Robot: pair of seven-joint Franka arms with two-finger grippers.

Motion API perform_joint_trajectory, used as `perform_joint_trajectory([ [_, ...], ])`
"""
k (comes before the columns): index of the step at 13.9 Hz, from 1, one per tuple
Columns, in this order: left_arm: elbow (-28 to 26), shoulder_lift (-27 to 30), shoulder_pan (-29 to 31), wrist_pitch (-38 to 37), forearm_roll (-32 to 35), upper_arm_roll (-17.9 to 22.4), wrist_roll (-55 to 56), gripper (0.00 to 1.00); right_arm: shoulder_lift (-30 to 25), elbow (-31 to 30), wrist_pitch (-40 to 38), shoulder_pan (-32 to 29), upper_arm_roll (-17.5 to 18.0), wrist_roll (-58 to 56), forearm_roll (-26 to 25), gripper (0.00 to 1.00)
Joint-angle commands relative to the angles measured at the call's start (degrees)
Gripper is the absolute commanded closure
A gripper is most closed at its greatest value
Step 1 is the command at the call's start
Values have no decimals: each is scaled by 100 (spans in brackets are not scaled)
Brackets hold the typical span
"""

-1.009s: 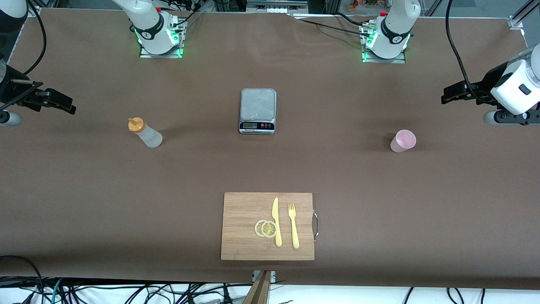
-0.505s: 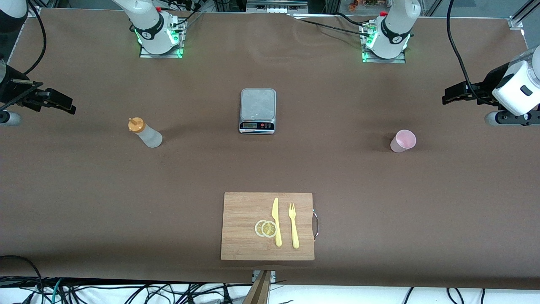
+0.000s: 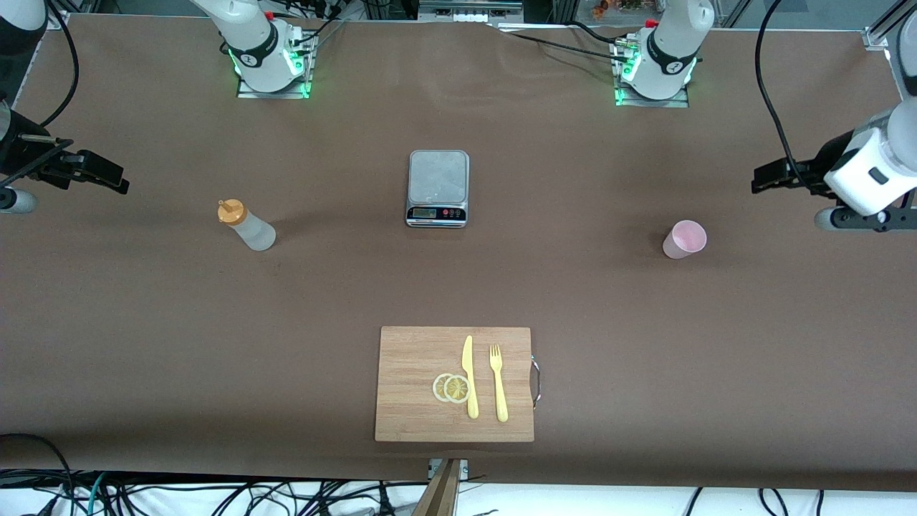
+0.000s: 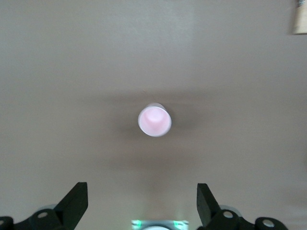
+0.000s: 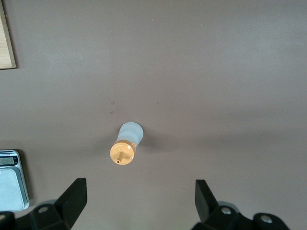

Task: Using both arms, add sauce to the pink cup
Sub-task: 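Lower the left gripper onto the pink cup and close around it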

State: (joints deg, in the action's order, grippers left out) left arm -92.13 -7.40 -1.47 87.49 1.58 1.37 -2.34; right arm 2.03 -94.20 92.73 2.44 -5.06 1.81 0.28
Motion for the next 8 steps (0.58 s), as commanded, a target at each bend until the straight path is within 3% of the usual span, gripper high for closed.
perform_joint_trajectory([
  [1,-918,-51,198,1037,211,-6,-460,0,-89,-64,-44,-7,5,-58,-19,0],
  [3,-1577,-51,261,1978,211,3,-469,0,-89,-55,-44,-7,5,-58,-19,0],
  [8,-2633,-139,393,3193,141,-6,-487,0,-89,-55,-44,-7,-4,-58,-19,0],
])
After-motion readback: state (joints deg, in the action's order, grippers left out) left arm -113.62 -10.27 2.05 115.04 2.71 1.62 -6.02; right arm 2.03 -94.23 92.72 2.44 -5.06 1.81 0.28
